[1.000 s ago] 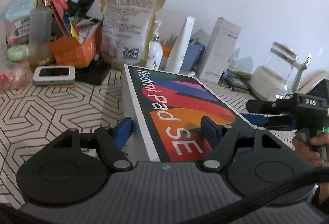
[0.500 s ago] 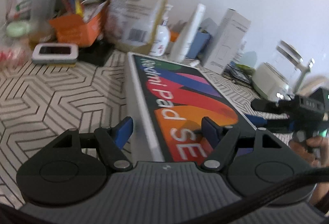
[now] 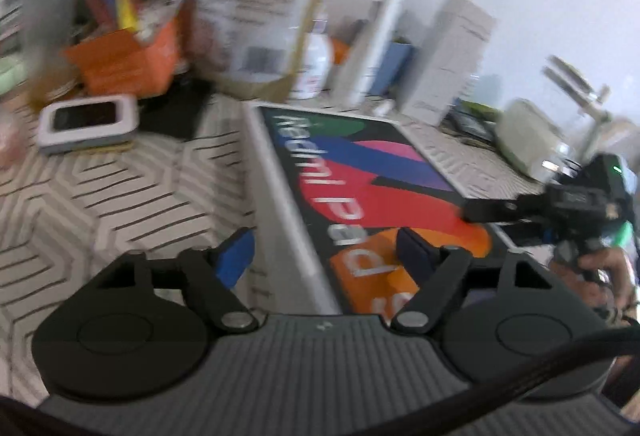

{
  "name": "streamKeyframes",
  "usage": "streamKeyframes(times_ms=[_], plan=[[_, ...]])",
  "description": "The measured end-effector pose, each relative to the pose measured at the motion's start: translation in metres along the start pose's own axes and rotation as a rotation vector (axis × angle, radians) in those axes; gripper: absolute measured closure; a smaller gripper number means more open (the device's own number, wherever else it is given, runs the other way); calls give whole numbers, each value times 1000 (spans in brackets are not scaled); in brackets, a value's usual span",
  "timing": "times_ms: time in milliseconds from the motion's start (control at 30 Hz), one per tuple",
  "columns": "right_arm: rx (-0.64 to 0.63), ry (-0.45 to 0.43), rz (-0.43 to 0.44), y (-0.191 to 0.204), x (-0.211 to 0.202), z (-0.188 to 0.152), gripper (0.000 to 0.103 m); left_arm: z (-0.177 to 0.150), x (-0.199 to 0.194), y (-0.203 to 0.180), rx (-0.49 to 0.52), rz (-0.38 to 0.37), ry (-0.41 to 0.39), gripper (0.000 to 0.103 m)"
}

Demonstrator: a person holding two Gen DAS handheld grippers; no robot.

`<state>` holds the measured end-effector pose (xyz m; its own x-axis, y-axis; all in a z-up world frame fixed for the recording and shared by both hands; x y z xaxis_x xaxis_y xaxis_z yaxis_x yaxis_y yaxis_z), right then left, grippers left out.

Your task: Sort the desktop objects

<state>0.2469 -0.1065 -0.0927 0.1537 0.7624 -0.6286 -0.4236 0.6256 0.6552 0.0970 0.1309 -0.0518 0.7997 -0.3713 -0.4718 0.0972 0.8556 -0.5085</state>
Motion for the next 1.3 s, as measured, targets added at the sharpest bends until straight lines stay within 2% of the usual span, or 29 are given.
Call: streamKeyframes(times_ms=[233,400,1033,1300], plan=[[-79,-79,12,15,-17,1,38,-2,-4,-15,86,-12,-33,29],[-99,-92,24,19,-25,-5,39,-3,-7,-26,146,-21,-55,29],[-88,-81,-4,15,-23,-11,39,-9,1,-31,157,29,-38,27],[-120,-91,-56,17,-20,-15,40,-14,6,-29,137,59,-17,27]])
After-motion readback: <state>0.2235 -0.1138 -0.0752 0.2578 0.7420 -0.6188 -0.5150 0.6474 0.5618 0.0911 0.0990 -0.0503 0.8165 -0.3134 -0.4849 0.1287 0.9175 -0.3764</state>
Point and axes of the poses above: each gripper's, at about its wrist camera, not at the fingertips, and x roughly the way its jaws point, y to its left, z to its top, the point moved 7 cm from there along x, roughly the way its jaws point, and after that the axes turned 15 degrees about -z, right-handed, at the moved point
